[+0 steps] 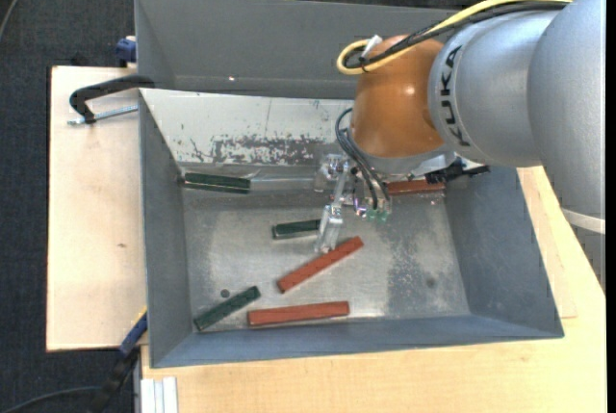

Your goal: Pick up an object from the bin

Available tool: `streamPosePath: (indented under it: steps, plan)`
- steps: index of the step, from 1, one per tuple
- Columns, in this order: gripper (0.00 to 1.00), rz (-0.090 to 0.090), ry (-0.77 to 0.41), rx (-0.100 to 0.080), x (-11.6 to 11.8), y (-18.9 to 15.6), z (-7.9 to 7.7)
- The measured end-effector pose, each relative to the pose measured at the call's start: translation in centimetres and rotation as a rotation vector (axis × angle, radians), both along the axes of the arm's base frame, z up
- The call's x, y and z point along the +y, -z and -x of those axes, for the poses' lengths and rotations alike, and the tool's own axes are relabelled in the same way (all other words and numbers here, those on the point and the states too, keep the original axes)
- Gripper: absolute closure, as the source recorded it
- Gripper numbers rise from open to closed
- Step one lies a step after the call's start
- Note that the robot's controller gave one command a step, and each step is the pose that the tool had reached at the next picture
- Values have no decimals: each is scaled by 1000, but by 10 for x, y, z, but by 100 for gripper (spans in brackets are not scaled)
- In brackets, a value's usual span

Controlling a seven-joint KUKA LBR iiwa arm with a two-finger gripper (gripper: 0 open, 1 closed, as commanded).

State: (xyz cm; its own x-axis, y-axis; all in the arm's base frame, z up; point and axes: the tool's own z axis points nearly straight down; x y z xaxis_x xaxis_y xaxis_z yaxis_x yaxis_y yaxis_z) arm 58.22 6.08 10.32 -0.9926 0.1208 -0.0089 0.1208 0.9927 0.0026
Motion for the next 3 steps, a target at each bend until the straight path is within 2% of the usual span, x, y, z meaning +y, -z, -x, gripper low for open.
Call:
streamPosePath:
  steps: [1,2,3]
  plan:
    - [0,-1,34,2,5,2,-12]
    - [0,0,146,11,-2,33,-12]
    - [0,-1,145,8,-1,32,-13]
